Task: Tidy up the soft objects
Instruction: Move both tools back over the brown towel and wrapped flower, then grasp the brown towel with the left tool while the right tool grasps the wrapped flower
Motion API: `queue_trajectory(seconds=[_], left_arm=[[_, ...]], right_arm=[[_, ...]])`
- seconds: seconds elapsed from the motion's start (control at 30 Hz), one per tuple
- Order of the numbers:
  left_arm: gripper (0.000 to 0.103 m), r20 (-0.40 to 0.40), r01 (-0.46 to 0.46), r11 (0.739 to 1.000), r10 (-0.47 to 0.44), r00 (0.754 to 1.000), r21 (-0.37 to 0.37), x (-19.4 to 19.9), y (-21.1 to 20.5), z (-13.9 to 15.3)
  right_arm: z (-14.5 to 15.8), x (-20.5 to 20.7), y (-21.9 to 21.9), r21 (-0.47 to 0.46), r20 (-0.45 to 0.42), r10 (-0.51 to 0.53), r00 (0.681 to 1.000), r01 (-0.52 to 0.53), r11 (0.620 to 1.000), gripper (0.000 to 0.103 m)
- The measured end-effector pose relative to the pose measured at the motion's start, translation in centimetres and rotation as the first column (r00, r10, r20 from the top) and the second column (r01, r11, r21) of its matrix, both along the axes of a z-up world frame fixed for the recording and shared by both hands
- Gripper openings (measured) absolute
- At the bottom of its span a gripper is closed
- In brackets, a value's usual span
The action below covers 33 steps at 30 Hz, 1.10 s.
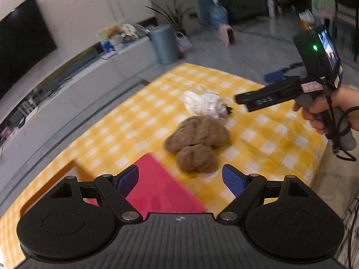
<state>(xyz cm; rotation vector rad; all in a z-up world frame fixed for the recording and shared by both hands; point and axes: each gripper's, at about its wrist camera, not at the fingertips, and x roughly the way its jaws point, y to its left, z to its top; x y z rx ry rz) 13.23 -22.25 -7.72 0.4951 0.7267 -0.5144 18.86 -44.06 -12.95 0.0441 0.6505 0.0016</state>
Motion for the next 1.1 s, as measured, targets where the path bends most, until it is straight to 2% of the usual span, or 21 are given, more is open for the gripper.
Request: queue_trajectory(seconds=[0.1,0.23,0.33,0.43,0.57,0.8,0.87,0.97,1.03,1.07,1.1], left_arm=[[0.099,-0.025,0.018,0.999,-0.016,1.0,0.041,1.5,-3.0,-2.3],[0.099,-0.099,-0.039,0.998,0.043,0.994,0.04,3.4,-4.6,-5.0],[0.099,-0.138,-0.046,0.997,0.054,0.989,0.06,4.6,-5.8,-6.5],[0.099,-0.122,-0.047,0.99,0.063,0.99,0.13,5.4,-7.2,-7.8],[0.099,-0.087,-0.062,0.974,0.083,0.993,0.22,6.8,-8.7,-8.9],[0.099,-0.124,-0.135,0.945,0.179,0.976,0.299,9.1,-9.7,-10.3],[0.099,-0.136,-0.143,0.938,0.194,0.972,0.315,9.5,-10.1,-10.6],[0.099,-0.148,-0.143,0.926,0.205,0.968,0.349,9.9,-10.9,-11.4],[0.099,-0.141,-0.144,0.923,0.206,0.968,0.357,10.0,-11.1,-11.9],[0.094,-0.124,-0.154,0.928,0.206,0.971,0.339,9.8,-11.2,-11.8],[0.083,-0.122,-0.152,0.936,0.199,0.972,0.319,9.6,-11.3,-11.7]], right_arm=[[-1.2,1.7,-1.1,0.102,0.003,0.016,1.0,-0.016,0.995,0.093],[-1.7,3.1,-1.6,0.17,0.02,0.055,0.998,-0.058,0.984,0.094],[-2.3,4.2,-1.4,0.156,0.009,0.073,0.997,-0.073,0.985,0.094],[-3.1,5.3,-0.7,0.131,-0.01,0.096,0.995,-0.094,0.987,0.094],[-3.9,6.3,1.0,0.015,-0.009,0.105,0.994,-0.105,0.994,0.094],[-5.4,8.2,1.7,0.012,-0.046,0.118,0.992,-0.118,0.993,0.094],[-6.0,8.8,1.3,0.05,-0.059,0.118,0.991,-0.115,0.992,0.094],[-6.6,9.4,0.6,0.131,-0.053,0.123,0.991,-0.115,0.985,0.085],[-6.8,9.7,0.3,0.169,-0.055,0.135,0.989,-0.124,0.978,0.068],[-6.8,9.7,0.3,0.172,-0.056,0.141,0.988,-0.129,0.977,0.065],[-6.8,9.7,0.4,0.167,-0.055,0.154,0.987,-0.143,0.976,0.062]])
